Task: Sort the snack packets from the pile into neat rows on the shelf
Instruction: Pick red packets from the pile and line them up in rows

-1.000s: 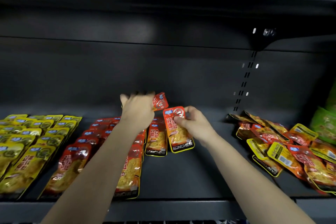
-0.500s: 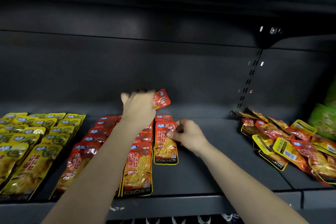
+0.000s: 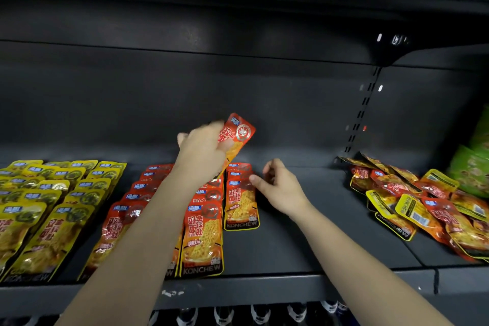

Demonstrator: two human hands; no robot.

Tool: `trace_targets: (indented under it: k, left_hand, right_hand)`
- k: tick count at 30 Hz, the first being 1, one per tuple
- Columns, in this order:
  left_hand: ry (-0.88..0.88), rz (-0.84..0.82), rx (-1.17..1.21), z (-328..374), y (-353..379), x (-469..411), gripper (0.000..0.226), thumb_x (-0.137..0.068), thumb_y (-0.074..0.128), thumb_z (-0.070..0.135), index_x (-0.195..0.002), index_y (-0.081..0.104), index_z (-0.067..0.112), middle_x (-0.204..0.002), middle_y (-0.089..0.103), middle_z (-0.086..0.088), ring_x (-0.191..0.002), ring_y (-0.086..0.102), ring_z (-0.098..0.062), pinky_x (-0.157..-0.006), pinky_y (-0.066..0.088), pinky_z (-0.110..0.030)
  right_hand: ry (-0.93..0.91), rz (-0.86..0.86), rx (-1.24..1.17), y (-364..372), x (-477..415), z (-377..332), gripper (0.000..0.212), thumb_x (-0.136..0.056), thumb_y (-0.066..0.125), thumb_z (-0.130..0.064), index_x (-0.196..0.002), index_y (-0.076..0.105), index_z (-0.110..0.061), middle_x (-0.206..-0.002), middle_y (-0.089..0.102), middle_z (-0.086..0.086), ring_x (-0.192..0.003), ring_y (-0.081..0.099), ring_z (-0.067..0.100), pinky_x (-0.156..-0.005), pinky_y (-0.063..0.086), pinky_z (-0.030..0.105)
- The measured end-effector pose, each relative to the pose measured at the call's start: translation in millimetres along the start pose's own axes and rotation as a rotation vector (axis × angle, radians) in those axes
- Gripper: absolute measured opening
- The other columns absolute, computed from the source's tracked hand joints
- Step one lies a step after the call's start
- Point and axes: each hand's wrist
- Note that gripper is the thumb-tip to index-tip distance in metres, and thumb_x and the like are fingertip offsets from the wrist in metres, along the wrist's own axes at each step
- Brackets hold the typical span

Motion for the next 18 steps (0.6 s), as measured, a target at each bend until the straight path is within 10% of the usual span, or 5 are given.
trace_targets:
  k: [7, 18]
  left_hand:
    - [-0.134, -0.237, 0.534, -10, -3, 20, 0.022, -0.086, 0.071, 0.025, -0.107, 0.063, 0.024, -0.099, 0.073, 0.007, -0.09, 0.07, -0.012, -0.087, 0.056, -0.046]
    - [-0.256, -0.311, 0.617, -15, 25, 59, 0.054, -0.081, 0.075, 0.014, -0.123, 0.047, 0.034, -0.093, 0.073, 0.007, -0.084, 0.071, -0.012, -0.09, 0.053, -0.042]
  right_hand:
    - [-0.07, -0.013, 0.238, -23, -7, 2, 0.016, -0.088, 0.064, -0.03, -0.086, 0.057, -0.016, -0.085, 0.064, -0.001, -0.079, 0.055, 0.016, -0.066, 0.035, 0.024]
    - [-0.06, 0.057, 0.214, -31, 1, 17, 0.01, -0.087, 0.061, -0.019, -0.083, 0.053, -0.024, -0.073, 0.064, -0.003, -0.071, 0.057, 0.019, -0.07, 0.047, 0.031]
Point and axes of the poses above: each hand's wrist, its own x-axis away from the middle knuckle, its own y-axis out of the palm, z = x × y
